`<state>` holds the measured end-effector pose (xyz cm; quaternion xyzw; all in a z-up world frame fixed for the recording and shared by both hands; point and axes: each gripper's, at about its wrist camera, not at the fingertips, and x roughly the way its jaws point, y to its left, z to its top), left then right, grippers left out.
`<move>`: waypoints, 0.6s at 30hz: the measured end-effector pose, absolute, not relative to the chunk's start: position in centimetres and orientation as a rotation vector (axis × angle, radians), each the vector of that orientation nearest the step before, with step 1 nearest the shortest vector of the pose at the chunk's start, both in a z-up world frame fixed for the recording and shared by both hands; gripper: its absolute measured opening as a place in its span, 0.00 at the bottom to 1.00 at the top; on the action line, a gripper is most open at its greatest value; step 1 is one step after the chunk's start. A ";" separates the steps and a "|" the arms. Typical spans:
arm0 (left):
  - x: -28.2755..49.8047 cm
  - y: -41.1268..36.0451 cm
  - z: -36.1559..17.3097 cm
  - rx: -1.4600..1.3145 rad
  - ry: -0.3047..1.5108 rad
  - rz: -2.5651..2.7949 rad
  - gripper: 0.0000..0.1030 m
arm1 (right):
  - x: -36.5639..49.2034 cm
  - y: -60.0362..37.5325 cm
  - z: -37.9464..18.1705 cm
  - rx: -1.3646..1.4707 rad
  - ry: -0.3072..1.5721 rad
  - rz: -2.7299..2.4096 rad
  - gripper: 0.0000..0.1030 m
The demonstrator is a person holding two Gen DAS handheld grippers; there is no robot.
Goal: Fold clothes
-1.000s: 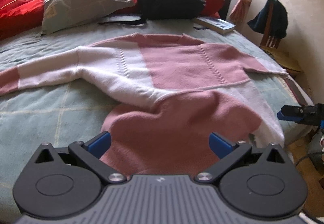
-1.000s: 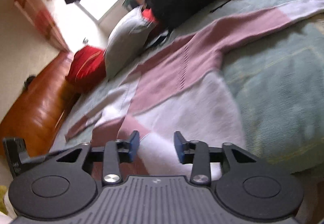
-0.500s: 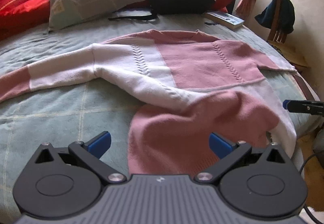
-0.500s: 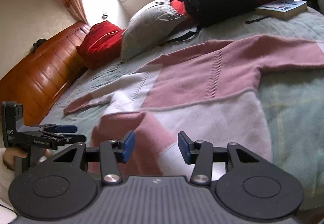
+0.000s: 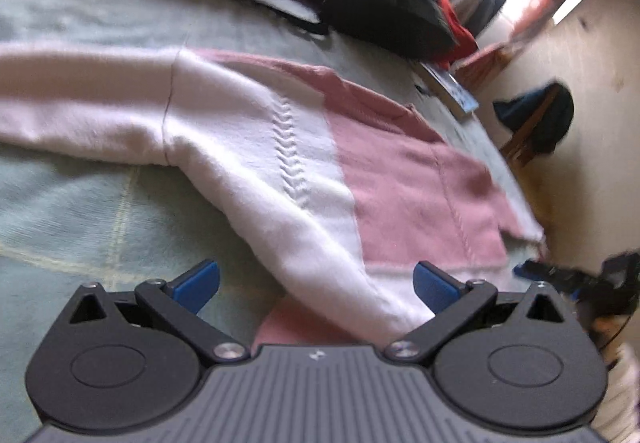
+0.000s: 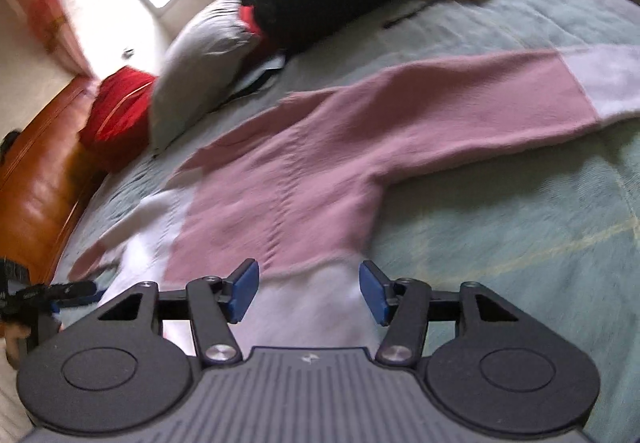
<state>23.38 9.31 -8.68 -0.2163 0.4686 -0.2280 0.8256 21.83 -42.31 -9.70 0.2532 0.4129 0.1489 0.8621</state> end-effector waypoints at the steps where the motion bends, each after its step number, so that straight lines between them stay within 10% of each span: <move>1: 24.1 9.6 -9.4 -0.501 1.014 -0.492 0.99 | 22.6 -42.9 -10.3 0.551 0.879 0.299 0.62; 18: 30.0 9.7 -12.0 -0.582 1.049 -0.593 0.99 | 30.2 -44.5 -13.7 0.744 0.908 0.423 0.63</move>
